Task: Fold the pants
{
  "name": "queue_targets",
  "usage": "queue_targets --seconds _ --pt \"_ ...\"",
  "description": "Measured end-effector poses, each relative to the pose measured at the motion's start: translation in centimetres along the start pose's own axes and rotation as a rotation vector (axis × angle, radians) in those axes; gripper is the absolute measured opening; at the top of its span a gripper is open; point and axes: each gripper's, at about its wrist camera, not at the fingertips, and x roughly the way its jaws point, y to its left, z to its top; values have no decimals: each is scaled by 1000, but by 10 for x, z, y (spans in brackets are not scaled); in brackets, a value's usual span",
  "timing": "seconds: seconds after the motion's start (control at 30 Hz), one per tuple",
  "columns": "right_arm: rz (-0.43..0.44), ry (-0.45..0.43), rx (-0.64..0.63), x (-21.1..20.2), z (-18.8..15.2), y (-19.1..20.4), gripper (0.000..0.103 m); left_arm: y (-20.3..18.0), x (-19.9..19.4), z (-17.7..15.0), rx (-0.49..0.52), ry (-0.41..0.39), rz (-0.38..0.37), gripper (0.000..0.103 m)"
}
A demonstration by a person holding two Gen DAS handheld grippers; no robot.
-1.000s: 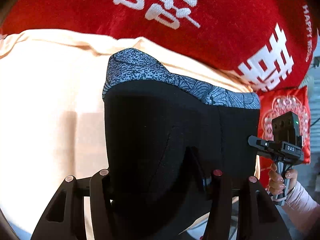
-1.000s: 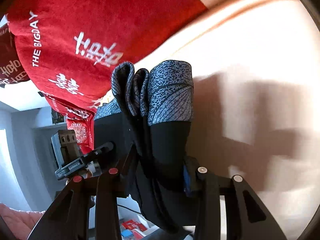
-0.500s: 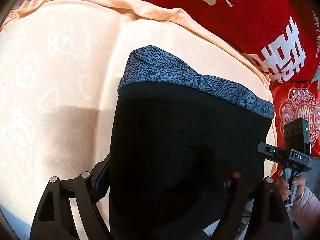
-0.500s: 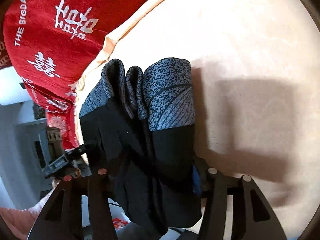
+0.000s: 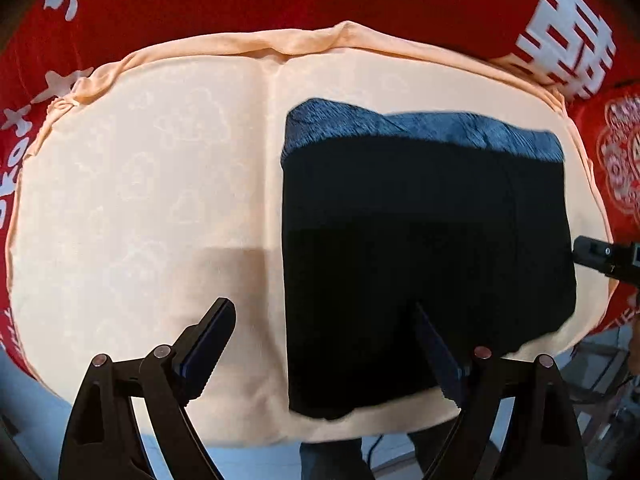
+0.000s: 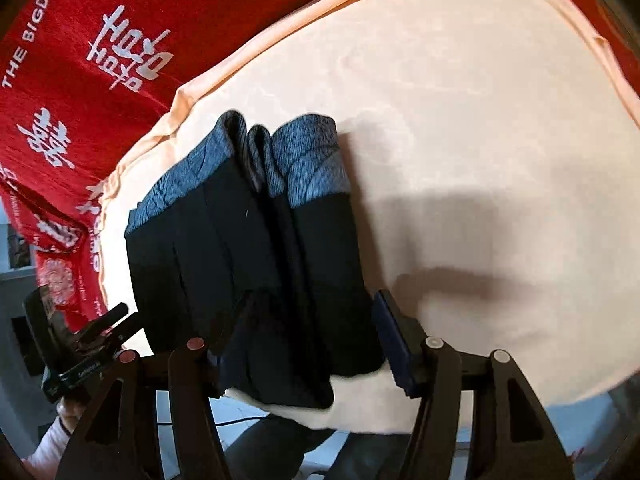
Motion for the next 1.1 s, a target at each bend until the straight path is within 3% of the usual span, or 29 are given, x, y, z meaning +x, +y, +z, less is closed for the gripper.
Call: queue_targets --seconds 0.03,0.17,0.4,0.47,0.57,0.73,0.83,1.1 --pt "-13 -3 0 -2 -4 2 68 -2 -3 -4 -3 1 -4 103" --pt "-66 3 -5 -8 -27 11 79 -20 -11 -15 23 9 -8 103" --pt "-144 -2 -1 -18 -63 28 81 -37 -26 -38 59 49 32 103" --pt "-164 -11 1 -24 -68 33 88 -39 -31 -44 66 63 43 103" --pt "-192 -38 -2 -34 -74 40 90 -43 -39 -51 80 72 74 103" --pt "-257 -72 -45 -49 -86 58 90 -50 -58 -58 88 57 91 103" --pt "-292 -64 -73 -53 -91 69 103 -54 -68 -56 79 41 118 103" --pt "-336 -65 -114 -64 -101 90 103 -57 -92 -56 53 4 147 103"
